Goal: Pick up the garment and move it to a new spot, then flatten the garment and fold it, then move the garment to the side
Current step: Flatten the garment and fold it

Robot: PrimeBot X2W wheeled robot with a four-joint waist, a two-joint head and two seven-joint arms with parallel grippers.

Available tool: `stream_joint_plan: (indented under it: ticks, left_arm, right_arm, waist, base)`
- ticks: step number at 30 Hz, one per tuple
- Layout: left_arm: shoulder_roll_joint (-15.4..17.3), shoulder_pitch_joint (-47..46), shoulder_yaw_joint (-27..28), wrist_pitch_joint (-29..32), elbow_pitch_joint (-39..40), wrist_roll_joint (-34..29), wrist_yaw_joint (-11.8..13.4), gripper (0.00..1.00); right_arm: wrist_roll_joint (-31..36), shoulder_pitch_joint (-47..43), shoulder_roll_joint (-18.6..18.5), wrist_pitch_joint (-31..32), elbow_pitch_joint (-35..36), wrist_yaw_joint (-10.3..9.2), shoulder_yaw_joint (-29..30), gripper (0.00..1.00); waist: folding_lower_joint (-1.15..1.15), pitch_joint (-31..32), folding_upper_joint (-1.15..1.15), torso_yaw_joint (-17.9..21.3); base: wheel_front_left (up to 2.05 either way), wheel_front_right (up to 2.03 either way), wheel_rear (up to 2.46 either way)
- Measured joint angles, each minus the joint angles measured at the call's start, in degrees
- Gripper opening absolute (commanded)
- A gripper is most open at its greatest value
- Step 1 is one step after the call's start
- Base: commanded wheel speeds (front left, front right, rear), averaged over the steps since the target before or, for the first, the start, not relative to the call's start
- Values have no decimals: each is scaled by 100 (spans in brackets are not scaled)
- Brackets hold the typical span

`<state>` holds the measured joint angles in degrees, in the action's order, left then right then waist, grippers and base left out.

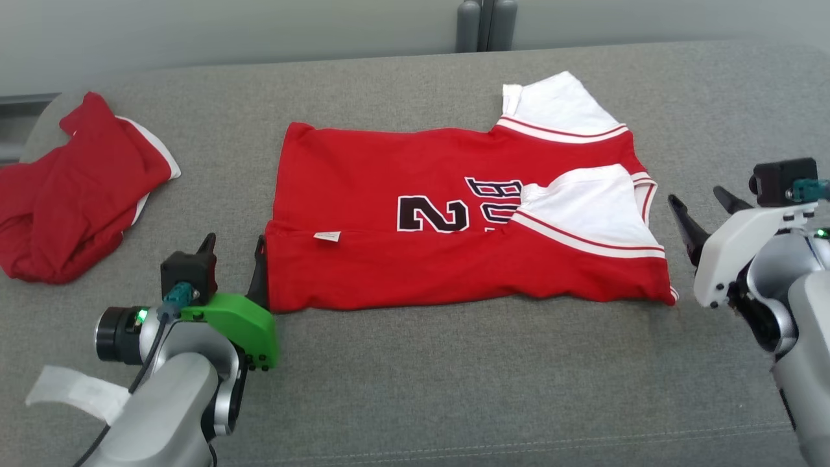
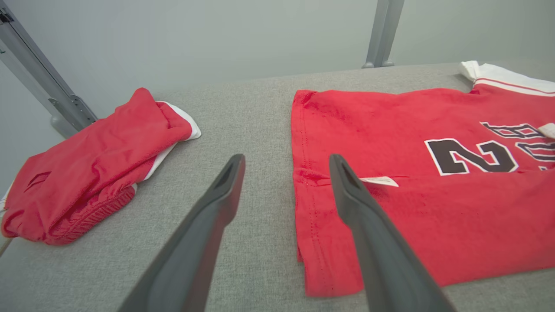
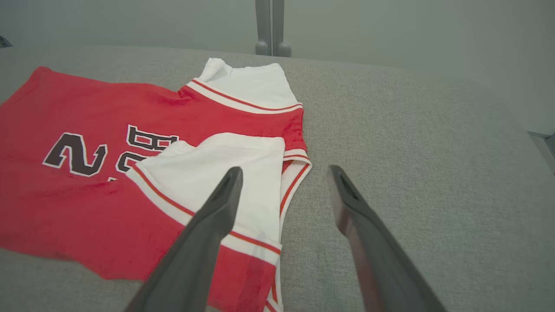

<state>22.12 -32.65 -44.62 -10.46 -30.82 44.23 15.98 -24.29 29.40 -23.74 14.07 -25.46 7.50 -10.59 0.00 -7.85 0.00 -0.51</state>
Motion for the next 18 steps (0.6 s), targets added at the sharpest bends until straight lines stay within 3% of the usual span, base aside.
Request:
stream_joint_plan:
  ticks: [6, 12, 18]
  left_arm:
    - [133, 653, -47, -227, 397, -160, 459, 100]
    - [126, 845, -166, -272, 480, -230, 548, 100]
    - [21, 818, -204, -191, 197, -209, 463, 100]
  right_arm:
    - [825, -1235, 917, 701, 1161, 0, 987, 100]
    - [1367, -1976, 1494, 1237, 1992, 0, 1284, 100]
    - [1704, -2101, 1749, 1422, 2156, 1, 1582, 100]
  waist:
    - [0, 270, 0, 102]
    - [0, 404, 0, 143]
    - [0, 352, 0, 132]
  base:
    - [0, 0, 0]
    - [0, 0, 0]
    - [0, 0, 0]
